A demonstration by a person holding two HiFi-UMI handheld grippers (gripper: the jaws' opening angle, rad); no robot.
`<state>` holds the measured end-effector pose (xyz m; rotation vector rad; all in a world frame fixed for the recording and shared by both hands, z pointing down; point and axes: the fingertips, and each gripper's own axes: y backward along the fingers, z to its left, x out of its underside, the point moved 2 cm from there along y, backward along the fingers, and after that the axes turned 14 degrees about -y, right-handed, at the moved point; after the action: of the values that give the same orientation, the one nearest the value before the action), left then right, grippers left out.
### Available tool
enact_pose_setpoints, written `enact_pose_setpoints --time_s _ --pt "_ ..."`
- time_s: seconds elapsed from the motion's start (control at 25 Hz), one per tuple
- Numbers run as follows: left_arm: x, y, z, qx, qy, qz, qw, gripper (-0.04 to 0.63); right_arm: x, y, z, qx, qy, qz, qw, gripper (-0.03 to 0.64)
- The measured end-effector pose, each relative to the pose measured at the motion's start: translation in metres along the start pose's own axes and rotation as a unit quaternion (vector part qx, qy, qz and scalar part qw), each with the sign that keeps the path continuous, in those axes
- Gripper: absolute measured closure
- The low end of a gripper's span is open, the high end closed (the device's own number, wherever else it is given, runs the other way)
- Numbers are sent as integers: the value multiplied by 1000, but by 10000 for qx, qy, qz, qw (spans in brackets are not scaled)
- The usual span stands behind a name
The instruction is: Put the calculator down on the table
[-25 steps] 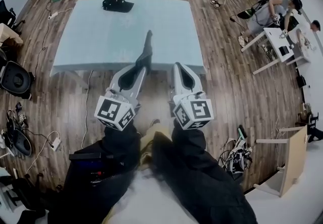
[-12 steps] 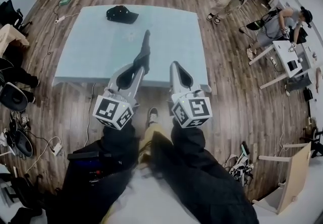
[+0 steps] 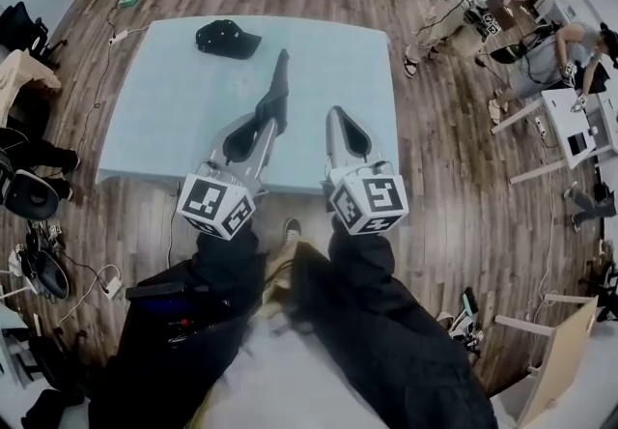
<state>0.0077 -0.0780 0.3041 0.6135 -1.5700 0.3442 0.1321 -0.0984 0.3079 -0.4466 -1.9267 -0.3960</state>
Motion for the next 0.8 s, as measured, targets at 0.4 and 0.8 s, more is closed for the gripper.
enact_pose_setpoints --time_s 0.4,0.8 --pt "32 -74 33 -90 30 404 9991 551 5 -67 -62 29 -219 351 9991 618" --pt "96 -65 83 -149 117 1202 9926 551 70 -119 -68 242 -495 1120 9922 618"
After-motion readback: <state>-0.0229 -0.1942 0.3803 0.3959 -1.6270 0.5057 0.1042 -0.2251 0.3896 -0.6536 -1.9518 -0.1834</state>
